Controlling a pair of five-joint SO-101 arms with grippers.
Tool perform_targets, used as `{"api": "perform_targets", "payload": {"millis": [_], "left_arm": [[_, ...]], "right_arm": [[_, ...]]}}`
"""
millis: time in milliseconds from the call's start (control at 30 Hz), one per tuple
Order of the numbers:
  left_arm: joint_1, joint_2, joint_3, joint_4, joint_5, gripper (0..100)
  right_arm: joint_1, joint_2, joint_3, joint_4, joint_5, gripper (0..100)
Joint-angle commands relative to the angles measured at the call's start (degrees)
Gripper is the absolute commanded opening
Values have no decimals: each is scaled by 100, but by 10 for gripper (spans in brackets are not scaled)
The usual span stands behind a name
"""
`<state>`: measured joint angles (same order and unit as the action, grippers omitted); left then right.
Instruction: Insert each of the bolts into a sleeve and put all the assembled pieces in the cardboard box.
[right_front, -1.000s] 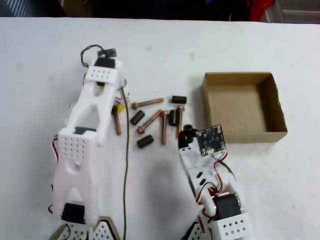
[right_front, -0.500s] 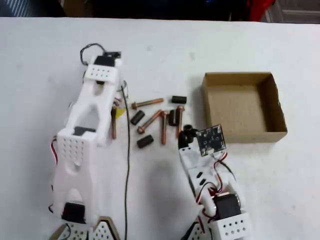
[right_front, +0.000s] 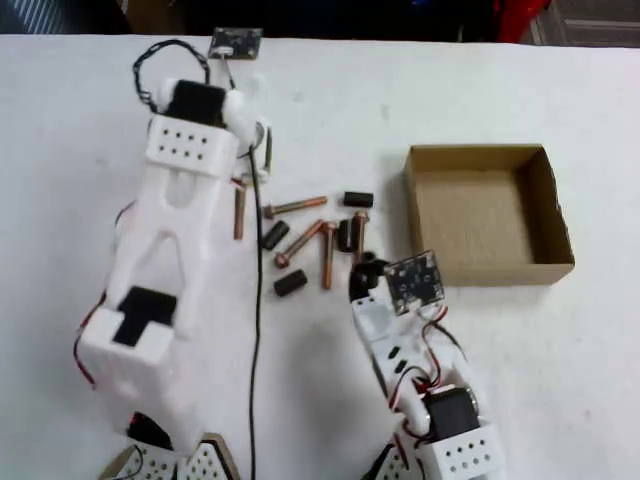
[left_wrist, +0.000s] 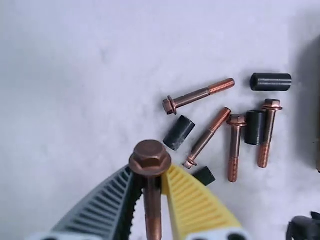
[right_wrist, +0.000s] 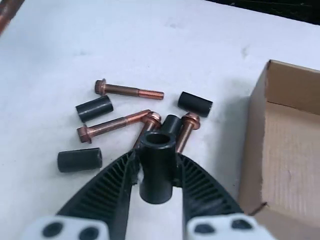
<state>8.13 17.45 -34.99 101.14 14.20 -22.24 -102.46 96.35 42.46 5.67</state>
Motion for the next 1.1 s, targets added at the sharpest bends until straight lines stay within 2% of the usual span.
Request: {"api": "perform_targets", "payload": {"millis": [0,200,367,567,767,1067], "left_arm": [[48,-892,193,62,-176,20],[154,-2237,1688,-334,-308,20],[330,-3697,3385,-1204,-527,20],[374,-5446,5222,-2505,-545,20],[374,-6747,6092,-3191,-536,20],[374,-8040,7174,-4580,-527,20]], "right_arm": [[-409,-57,53,-145,35,17],[-541,-66,53,-646,35,17],[-620,-66,53,-1156,35,17],[-1305,-66,53,-1508,35,17],[-1763,-66,53,-1859,44,17],[-2009,-57,53,-2396,35,16]]}}
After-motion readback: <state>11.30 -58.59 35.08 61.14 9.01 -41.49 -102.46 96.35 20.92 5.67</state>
